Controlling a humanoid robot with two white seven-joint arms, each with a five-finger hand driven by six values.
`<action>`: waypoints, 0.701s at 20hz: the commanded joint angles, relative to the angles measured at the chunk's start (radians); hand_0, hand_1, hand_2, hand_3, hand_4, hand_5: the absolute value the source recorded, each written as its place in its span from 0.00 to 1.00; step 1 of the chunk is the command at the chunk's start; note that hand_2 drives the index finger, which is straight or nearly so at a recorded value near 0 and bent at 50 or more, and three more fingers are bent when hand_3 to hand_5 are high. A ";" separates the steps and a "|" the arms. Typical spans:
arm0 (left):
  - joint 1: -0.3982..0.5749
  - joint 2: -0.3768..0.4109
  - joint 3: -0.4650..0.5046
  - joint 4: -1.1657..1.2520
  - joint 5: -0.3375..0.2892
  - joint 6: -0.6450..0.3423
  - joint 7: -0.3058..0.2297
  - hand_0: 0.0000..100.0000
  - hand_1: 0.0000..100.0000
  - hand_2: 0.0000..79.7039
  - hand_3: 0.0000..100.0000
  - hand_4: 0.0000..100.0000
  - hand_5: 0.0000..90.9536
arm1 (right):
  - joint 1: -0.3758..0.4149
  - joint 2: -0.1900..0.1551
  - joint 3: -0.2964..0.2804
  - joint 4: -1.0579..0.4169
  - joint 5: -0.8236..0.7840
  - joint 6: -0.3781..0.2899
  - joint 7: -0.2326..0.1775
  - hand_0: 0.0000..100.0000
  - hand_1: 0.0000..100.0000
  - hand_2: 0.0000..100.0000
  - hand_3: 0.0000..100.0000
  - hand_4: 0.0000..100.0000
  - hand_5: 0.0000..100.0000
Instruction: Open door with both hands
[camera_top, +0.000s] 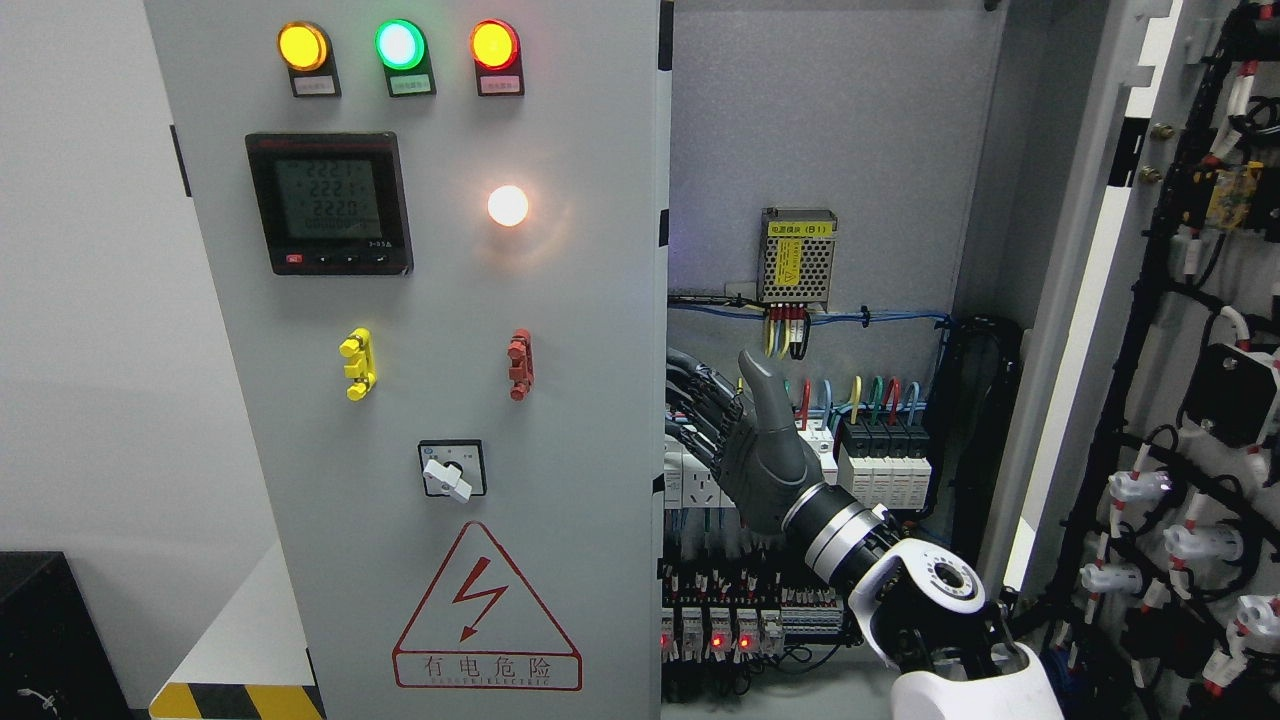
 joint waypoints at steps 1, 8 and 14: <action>-0.014 -0.003 0.000 0.000 0.000 0.000 -0.001 0.00 0.00 0.00 0.00 0.00 0.00 | -0.006 -0.001 -0.009 0.011 0.001 -0.001 0.015 0.00 0.00 0.00 0.00 0.00 0.00; -0.014 -0.003 0.000 0.000 0.000 0.000 -0.001 0.00 0.00 0.00 0.00 0.00 0.00 | -0.007 -0.001 -0.009 0.012 0.002 0.002 0.069 0.00 0.00 0.00 0.00 0.00 0.00; -0.014 -0.003 0.000 0.000 0.000 0.000 -0.002 0.00 0.00 0.00 0.00 0.00 0.00 | -0.021 0.000 -0.009 0.018 0.007 0.002 0.081 0.00 0.00 0.00 0.00 0.00 0.00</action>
